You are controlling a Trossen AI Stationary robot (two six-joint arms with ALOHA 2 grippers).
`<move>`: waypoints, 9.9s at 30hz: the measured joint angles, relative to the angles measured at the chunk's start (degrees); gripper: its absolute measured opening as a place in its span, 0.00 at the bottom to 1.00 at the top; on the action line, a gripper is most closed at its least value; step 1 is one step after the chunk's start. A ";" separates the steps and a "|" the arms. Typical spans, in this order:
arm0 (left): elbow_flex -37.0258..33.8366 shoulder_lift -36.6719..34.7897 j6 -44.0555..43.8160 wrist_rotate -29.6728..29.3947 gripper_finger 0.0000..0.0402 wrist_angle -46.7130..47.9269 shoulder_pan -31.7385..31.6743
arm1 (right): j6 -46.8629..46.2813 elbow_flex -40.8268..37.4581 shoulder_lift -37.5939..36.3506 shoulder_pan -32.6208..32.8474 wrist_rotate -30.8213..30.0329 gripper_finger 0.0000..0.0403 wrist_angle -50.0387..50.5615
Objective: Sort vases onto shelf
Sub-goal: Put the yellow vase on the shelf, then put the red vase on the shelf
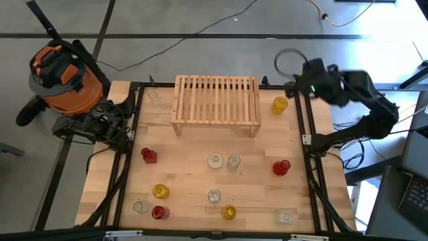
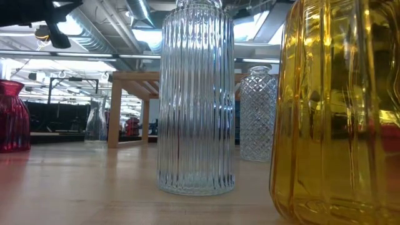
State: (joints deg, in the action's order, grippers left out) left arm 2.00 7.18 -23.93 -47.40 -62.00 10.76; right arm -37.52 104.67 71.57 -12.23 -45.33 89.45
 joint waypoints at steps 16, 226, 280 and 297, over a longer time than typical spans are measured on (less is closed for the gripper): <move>0.00 0.00 0.10 2.78 0.00 -0.19 0.02 | 11.37 -18.50 8.06 -42.63 40.14 0.52 -12.67; 0.02 -0.02 0.47 -5.42 0.00 7.18 0.04 | 33.00 23.88 36.58 -26.79 40.56 0.41 -4.39; 0.02 0.00 -2.63 -4.09 0.00 12.52 0.04 | -19.41 -63.18 -14.30 33.97 51.53 0.35 -25.65; 0.02 0.00 -2.50 -5.84 0.00 12.98 0.02 | -8.60 -47.77 -14.10 28.16 53.89 0.01 -33.31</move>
State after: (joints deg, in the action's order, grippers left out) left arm 2.02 7.18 -26.44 -53.24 -49.03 10.79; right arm -46.12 56.90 57.47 15.93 8.56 56.14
